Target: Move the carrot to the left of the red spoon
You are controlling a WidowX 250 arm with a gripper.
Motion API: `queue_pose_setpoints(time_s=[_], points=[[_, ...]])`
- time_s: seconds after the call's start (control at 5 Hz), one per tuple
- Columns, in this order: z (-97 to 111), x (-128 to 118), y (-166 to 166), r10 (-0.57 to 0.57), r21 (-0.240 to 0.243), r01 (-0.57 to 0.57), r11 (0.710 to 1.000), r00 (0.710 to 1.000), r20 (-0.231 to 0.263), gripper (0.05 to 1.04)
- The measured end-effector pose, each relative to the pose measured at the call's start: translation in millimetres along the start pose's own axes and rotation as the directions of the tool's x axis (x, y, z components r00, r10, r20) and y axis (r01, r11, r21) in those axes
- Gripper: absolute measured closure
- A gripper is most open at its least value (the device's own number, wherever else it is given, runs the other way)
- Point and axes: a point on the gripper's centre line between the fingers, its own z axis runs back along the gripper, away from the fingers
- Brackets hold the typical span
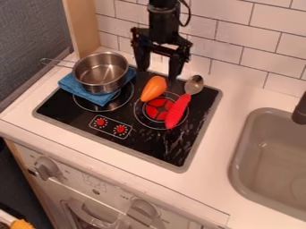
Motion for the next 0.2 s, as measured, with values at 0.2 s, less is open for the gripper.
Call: queue_pose_setpoints(time_s=[0.2], points=[[-1.0,-1.0,-2.8,-0.011,0.001,0.011,1.000,1.000,-0.005,0.083]])
